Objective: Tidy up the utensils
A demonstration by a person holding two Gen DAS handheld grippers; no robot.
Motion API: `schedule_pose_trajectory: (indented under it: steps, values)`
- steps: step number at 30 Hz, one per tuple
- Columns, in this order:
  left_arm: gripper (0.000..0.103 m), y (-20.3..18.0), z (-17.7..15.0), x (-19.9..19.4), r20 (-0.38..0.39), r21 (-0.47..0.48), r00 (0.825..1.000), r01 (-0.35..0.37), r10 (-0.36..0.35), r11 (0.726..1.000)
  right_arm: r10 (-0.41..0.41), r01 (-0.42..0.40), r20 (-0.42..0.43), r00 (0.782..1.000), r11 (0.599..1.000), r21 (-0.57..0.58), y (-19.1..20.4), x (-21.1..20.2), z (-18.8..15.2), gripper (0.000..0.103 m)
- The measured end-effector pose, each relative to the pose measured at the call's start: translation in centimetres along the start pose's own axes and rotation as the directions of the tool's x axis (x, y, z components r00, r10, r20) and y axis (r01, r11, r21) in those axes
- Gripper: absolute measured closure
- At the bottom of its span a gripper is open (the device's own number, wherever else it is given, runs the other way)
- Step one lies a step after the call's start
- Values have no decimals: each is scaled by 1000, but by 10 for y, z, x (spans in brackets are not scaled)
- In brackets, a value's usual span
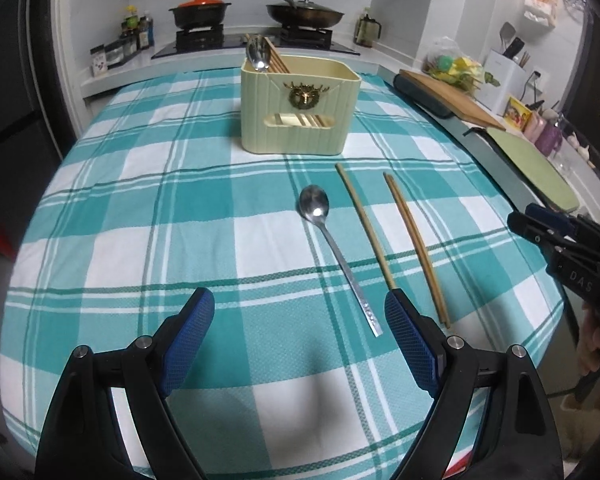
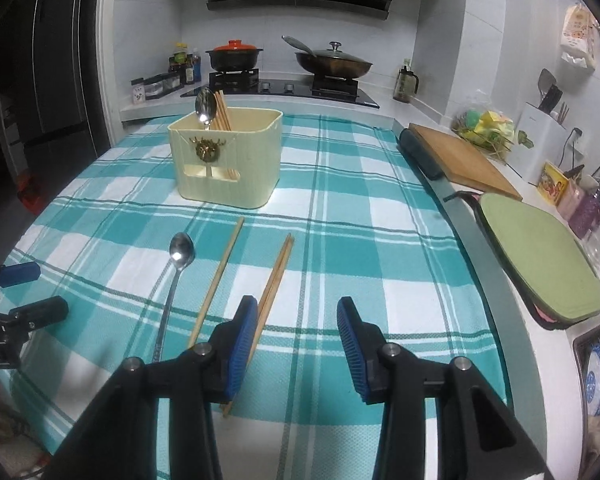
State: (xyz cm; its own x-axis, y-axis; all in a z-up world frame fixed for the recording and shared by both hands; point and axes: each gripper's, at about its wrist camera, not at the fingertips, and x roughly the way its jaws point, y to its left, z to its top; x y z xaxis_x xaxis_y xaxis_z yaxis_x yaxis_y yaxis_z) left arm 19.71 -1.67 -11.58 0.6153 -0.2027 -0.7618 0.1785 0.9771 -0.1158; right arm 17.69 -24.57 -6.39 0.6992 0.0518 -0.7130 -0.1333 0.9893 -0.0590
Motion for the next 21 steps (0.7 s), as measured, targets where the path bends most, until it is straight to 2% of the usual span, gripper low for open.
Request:
schedule_pose_trajectory:
  steps: [11,21]
  values:
    - [14,-7,-9,1,3,16,1000,-29,29,999,-35,35,-6,999,999,10,-4,-4,-17,61]
    - [14,-4,-14,17,-37,3,999,-36,36,999,-41,40,-32,999,999,-7,-1,6,-22,61]
